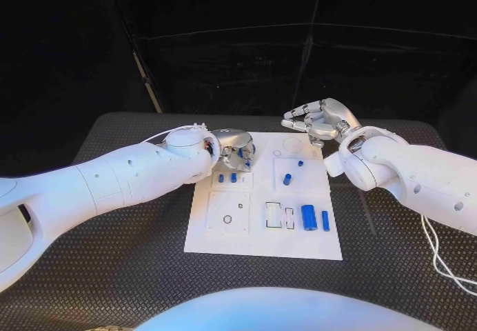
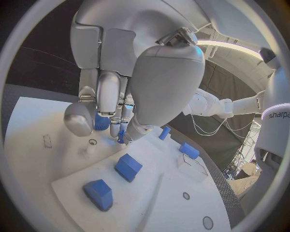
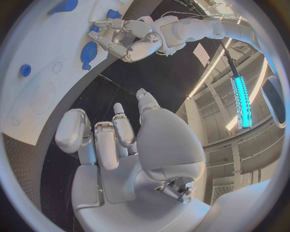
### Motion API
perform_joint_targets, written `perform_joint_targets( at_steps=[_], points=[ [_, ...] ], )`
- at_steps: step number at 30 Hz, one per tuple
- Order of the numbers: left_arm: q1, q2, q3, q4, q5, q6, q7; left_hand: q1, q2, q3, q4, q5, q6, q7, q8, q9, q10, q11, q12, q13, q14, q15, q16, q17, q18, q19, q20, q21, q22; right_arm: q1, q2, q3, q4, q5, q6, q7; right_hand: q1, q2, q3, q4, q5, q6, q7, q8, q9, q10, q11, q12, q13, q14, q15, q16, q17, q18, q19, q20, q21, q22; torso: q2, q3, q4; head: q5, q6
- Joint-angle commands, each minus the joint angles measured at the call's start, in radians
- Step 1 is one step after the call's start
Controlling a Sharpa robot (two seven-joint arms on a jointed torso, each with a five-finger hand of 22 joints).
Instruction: Assemble the parts on the task board
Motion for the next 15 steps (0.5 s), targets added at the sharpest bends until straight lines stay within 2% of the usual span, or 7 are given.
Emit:
perform_joint_targets(
  at_steps=[1,7,15],
  points=[
    [0.002,-0.015,0.011,0.022,0.007,-0.041,0.002,-0.003,-0.011,0.011,0.0,0.004,0.007,0.001,-0.008,0.0,0.008,0.001,-0.008,0.0,0.018,-0.005,0.004,-0.001,-0.014,0.007,-0.002,0.005,0.044,0.002,0.001,0.001,0.001,-0.001,0.006,0.011,-0.005,0.005,-0.007,0.0,0.004,-0.006,0.001,0.007,0.0,-0.003,-0.003,0.006,0.001,0.065,0.004,-0.003,0.084,0.01,-0.002,0.0,-0.003,0.001,0.0,0.0004,-0.0004,0.001,0.004],
    [0.002,-0.052,0.024,0.049,0.032,-0.049,-0.004,-0.01,-0.018,0.024,-0.001,0.004,0.009,0.003,-0.015,-0.004,0.013,0.003,-0.022,0.0,0.018,-0.004,0.003,-0.005,-0.015,0.007,-0.002,0.009,0.047,0.001,0.001,0.001,-0.001,-0.001,0.005,0.012,-0.005,0.005,-0.007,0.0,0.004,-0.006,0.001,0.007,0.0,-0.003,-0.003,0.006,0.001,0.065,0.004,-0.003,0.084,0.01,-0.002,0.0,-0.003,0.001,0.0,0.0001,0.0,0.004,0.008],
    [-0.003,-0.11,0.029,0.092,0.051,-0.047,-0.015,-0.014,-0.021,0.028,-0.001,0.004,0.01,0.003,-0.017,-0.005,0.015,0.003,-0.027,0.0,0.018,-0.004,0.003,-0.005,-0.016,0.007,-0.001,0.012,0.049,0.001,-0.001,0.001,0.0,-0.001,0.005,0.012,-0.004,0.006,-0.007,0.0,0.004,-0.006,0.001,0.007,0.0,-0.003,-0.003,0.006,0.001,0.065,0.004,-0.003,0.084,0.01,-0.003,0.0,-0.004,0.001,0.001,0.0007,-0.0005,0.007,0.01]
  ],
)
